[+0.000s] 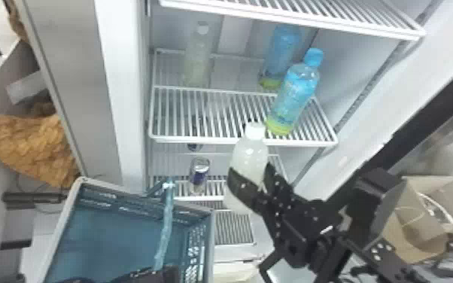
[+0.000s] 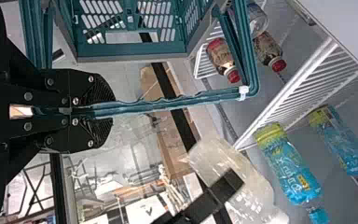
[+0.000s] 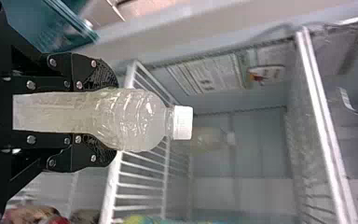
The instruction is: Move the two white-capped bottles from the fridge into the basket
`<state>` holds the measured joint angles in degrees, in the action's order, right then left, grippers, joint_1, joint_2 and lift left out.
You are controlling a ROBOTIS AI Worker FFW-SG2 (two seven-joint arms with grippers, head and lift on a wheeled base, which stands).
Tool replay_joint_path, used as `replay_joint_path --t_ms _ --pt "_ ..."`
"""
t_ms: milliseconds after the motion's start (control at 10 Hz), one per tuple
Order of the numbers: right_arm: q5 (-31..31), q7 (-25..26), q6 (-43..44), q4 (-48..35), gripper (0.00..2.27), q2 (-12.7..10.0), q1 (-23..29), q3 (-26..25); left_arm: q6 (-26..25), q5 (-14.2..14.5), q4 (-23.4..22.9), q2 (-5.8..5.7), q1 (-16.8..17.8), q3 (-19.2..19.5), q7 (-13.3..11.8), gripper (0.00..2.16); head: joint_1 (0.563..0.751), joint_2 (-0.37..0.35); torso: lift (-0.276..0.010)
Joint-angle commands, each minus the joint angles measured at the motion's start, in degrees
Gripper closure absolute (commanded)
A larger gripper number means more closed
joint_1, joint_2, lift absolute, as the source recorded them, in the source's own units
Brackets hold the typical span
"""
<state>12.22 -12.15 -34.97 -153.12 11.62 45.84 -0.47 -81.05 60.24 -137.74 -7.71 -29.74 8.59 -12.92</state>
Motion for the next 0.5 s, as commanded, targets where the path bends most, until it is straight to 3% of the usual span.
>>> replay_joint_path --t_ms 0,200,400 --pt "1.2 -1.1 -6.1 -0.9 0.91 0.6 0.0 -0.2 -0.1 -0.3 0.0 -0.12 0.2 -0.4 0.0 1.21 0.695 -0.24 0.0" --pt "1.5 -2.5 -15.8 -1.4 0.91 0.9 -0.7 -0.4 -0.1 -0.4 0.0 -0.12 0.1 -0.1 0.0 1.21 0.695 -0.225 0.0" --pt "2.0 -4.7 -24.6 1.7 0.91 0.8 -4.9 -0.4 -0.2 -0.5 0.0 -0.2 0.2 -0.3 0.1 1.21 0.695 -0.229 0.0"
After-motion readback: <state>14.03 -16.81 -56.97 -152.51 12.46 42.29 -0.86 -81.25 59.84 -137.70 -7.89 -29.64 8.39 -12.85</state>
